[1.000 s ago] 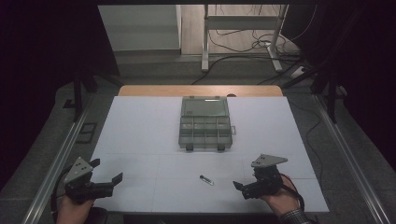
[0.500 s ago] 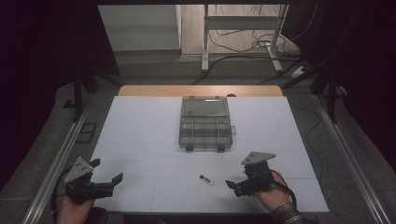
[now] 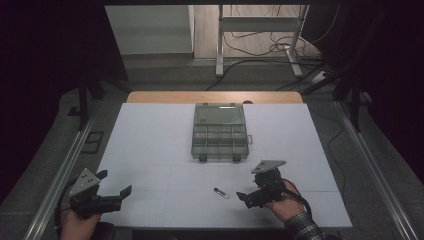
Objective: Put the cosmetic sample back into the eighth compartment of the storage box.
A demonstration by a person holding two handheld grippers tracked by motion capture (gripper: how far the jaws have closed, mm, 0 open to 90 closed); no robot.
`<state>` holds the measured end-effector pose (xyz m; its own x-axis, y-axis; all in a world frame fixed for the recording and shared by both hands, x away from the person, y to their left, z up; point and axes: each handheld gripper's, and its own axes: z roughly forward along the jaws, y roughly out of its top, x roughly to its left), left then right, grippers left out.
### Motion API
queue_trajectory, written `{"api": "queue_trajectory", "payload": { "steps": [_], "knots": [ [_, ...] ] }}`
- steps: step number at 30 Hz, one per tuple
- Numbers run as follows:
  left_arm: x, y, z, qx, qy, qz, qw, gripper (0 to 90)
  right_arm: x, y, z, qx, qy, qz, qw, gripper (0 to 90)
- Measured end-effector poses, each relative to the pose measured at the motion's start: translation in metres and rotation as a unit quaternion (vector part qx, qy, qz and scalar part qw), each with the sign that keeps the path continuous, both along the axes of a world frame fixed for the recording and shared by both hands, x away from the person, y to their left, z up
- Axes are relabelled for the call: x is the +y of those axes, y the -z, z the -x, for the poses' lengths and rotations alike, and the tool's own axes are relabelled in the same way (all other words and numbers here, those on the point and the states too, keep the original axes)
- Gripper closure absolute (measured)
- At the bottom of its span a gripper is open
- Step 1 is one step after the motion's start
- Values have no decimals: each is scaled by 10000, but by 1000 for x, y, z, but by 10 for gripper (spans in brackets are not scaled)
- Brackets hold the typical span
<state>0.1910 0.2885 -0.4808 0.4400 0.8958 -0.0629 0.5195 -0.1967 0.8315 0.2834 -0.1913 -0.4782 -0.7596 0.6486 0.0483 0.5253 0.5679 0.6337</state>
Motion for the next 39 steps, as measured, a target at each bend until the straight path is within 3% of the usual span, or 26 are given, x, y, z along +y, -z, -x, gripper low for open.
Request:
{"api": "queue_trajectory", "payload": {
  "steps": [6,13,28,31,39],
  "knots": [
    [0,0,0,8,10,-6,10000,12,8,1,-4,75,-17,94,9999,0],
    [0,0,0,10,25,-18,10000,13,18,3,-10,362,-13,115,9993,5],
    [-2,0,0,2,76,-63,10000,15,46,6,-19,334,-163,361,9987,117],
    [-2,0,0,0,90,-87,9999,15,51,7,-19,327,-226,495,9980,165],
    [-2,0,0,4,104,-105,9999,15,62,14,-24,612,-459,513,9957,301]
  ]
}}
